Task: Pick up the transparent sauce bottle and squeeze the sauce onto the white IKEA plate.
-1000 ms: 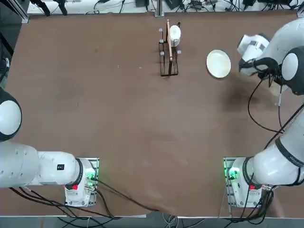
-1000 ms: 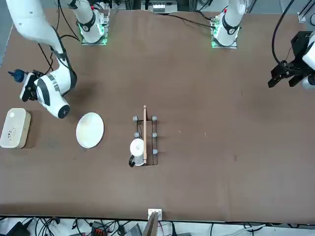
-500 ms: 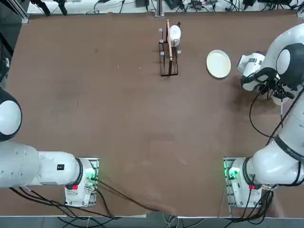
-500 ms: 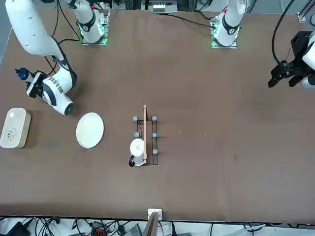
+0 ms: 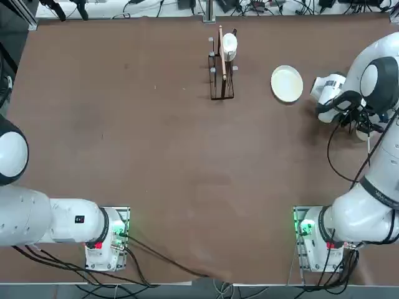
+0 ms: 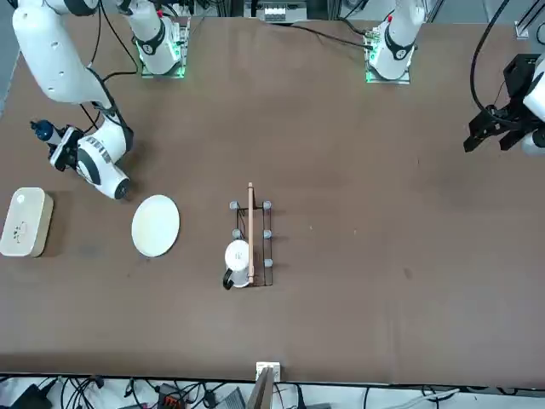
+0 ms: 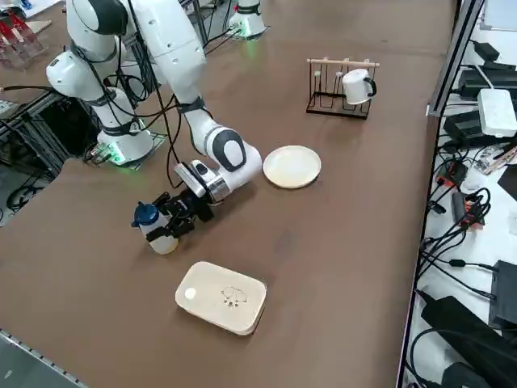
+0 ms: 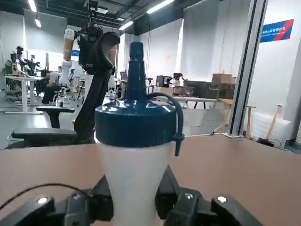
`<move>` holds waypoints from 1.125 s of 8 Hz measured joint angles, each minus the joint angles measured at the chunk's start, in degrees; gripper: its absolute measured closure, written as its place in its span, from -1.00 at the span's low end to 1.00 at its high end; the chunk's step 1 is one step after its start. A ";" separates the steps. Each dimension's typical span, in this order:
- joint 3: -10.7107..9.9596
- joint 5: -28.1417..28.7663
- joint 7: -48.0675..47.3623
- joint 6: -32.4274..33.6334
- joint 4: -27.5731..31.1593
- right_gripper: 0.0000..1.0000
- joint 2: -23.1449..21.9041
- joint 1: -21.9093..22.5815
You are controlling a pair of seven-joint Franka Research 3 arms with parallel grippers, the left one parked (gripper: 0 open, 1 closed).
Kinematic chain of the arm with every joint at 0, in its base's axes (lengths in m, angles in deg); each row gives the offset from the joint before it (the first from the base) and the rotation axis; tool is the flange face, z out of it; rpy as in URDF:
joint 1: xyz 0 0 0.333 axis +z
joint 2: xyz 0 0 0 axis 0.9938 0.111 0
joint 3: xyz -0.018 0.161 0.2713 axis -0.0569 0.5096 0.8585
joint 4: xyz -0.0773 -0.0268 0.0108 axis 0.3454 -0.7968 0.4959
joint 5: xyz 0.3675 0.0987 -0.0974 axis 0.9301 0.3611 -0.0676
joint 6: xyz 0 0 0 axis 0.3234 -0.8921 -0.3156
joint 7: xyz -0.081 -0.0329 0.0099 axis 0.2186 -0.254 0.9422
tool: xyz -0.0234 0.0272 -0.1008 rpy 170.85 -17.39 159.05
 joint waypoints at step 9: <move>1.14 0.97 2.14 0.89 -0.67 -0.99 -0.97 1.34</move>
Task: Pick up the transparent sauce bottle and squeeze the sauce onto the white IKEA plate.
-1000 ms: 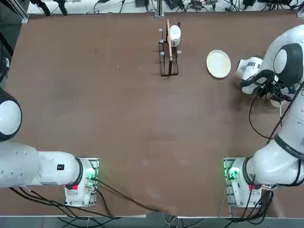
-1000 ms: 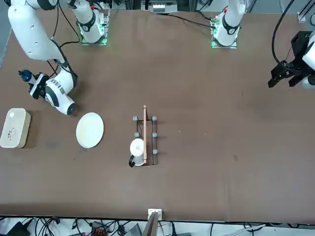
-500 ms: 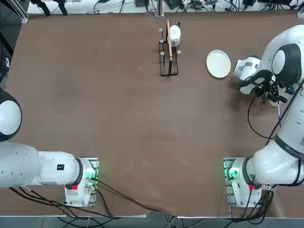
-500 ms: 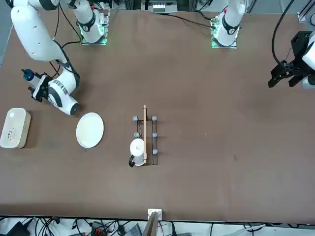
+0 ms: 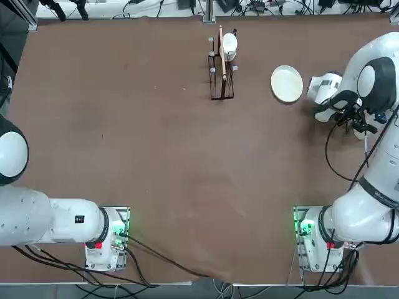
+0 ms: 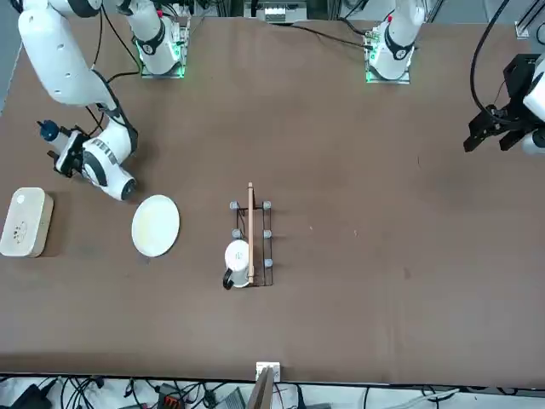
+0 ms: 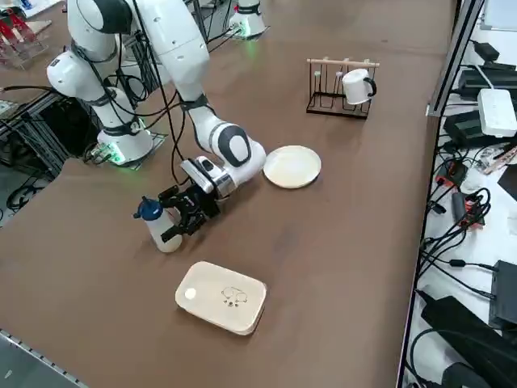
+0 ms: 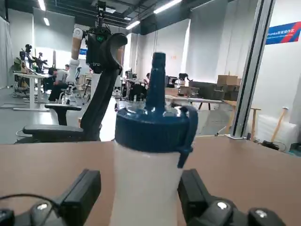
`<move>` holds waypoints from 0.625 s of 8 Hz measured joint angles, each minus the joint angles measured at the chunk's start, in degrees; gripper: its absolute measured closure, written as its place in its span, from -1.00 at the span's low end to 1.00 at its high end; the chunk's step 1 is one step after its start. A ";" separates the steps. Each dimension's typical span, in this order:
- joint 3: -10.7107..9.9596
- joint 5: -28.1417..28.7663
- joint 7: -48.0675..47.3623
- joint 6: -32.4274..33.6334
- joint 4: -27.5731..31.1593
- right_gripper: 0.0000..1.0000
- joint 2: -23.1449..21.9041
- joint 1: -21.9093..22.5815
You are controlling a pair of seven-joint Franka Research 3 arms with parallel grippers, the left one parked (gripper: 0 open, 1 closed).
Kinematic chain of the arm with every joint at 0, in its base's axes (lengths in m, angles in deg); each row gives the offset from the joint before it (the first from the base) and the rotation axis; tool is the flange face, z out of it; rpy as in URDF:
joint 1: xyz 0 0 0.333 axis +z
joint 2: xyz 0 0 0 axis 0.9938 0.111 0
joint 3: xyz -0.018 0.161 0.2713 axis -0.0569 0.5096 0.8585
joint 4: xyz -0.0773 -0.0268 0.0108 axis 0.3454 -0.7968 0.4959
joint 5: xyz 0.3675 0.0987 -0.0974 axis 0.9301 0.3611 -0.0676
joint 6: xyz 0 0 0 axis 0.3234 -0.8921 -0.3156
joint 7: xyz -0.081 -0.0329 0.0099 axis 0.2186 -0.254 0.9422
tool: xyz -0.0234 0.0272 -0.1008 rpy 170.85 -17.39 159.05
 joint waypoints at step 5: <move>3.27 8.80 5.98 3.25 -1.57 -0.99 -4.13 2.11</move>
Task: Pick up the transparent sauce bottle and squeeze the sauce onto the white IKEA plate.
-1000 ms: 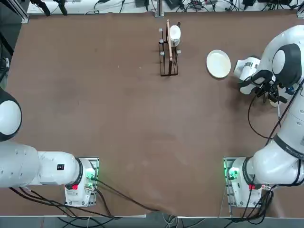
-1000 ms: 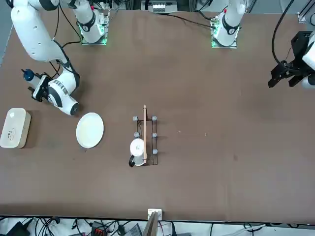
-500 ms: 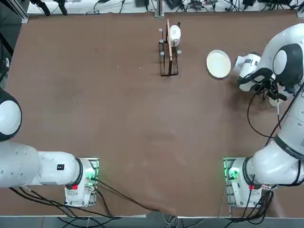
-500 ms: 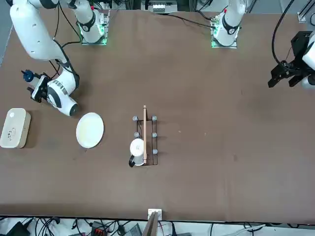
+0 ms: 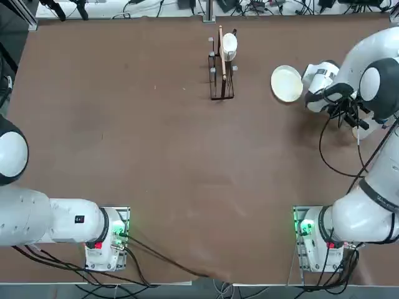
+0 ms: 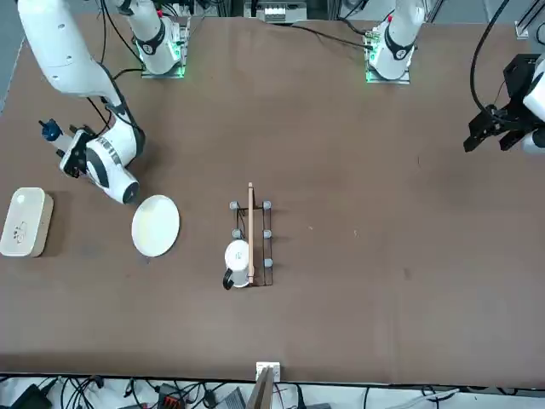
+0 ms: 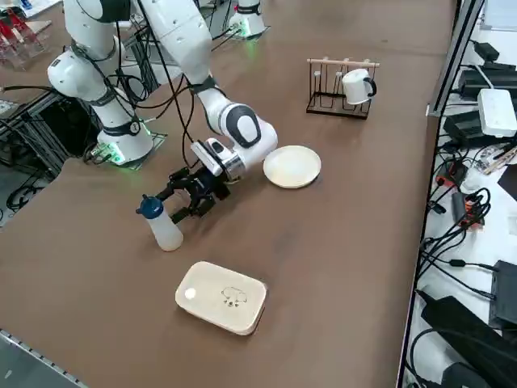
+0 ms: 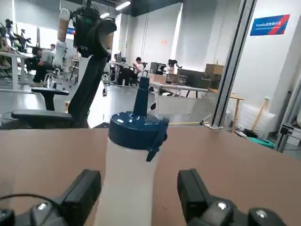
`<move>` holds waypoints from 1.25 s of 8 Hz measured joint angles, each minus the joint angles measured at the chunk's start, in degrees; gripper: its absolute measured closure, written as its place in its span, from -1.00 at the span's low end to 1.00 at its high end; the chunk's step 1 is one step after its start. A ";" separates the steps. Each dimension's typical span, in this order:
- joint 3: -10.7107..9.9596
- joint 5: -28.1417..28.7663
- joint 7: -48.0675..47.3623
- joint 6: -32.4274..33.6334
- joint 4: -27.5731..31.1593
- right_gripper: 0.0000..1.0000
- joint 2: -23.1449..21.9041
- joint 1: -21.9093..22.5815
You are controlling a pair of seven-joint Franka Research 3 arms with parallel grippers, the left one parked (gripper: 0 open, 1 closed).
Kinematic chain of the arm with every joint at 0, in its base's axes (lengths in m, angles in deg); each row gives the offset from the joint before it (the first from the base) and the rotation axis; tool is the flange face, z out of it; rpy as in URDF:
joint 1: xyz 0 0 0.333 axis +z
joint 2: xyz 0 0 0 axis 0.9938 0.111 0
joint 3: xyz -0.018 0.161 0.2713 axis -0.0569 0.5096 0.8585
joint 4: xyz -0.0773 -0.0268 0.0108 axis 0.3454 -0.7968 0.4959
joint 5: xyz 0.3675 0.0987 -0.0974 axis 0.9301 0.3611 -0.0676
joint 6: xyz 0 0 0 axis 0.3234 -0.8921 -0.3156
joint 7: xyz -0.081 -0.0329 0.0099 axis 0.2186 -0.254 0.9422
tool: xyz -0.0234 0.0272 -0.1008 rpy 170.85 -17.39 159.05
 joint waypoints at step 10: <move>3.62 44.73 56.86 4.78 -32.81 -0.99 -3.85 2.24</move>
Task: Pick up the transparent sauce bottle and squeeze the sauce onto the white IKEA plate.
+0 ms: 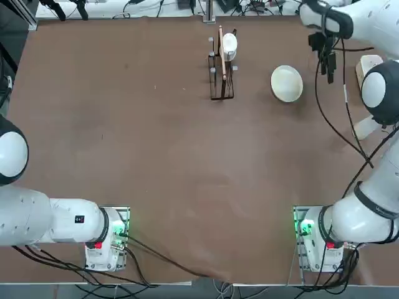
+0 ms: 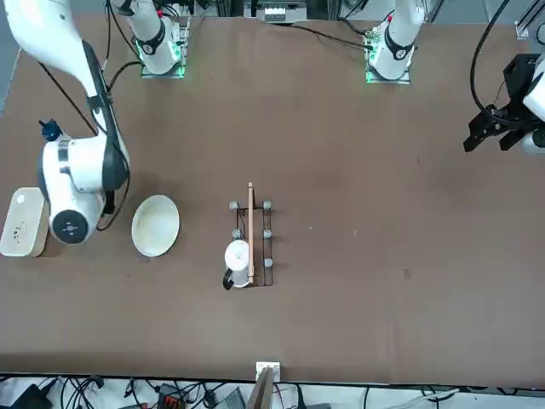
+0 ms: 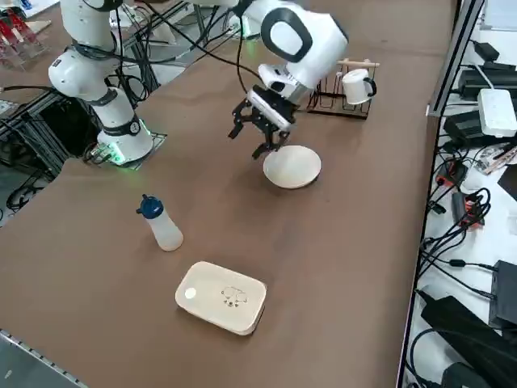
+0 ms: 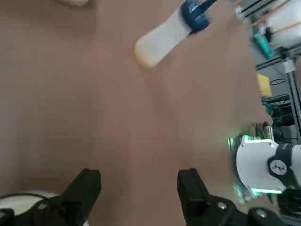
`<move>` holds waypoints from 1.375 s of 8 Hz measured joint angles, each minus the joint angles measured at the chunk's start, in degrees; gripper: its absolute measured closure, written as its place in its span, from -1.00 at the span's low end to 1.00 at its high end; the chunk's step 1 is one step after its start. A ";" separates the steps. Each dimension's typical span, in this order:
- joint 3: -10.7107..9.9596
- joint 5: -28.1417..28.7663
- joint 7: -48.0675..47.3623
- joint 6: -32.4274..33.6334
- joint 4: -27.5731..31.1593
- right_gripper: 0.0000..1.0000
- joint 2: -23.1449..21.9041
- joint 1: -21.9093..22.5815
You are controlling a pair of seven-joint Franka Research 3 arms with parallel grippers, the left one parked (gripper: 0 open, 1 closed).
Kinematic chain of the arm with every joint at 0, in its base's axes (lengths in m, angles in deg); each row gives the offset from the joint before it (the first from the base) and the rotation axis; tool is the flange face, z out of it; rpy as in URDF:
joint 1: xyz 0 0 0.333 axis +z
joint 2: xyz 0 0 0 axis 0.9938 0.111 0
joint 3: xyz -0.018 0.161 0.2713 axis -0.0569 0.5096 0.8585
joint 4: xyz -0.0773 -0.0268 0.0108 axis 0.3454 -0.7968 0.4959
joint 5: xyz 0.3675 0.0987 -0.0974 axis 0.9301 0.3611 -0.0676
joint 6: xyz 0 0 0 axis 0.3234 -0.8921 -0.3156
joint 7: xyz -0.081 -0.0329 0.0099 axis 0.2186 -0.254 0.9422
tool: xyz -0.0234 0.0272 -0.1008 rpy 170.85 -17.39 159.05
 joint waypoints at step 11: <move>-4.94 16.87 78.27 -0.98 2.01 -0.99 -26.62 3.22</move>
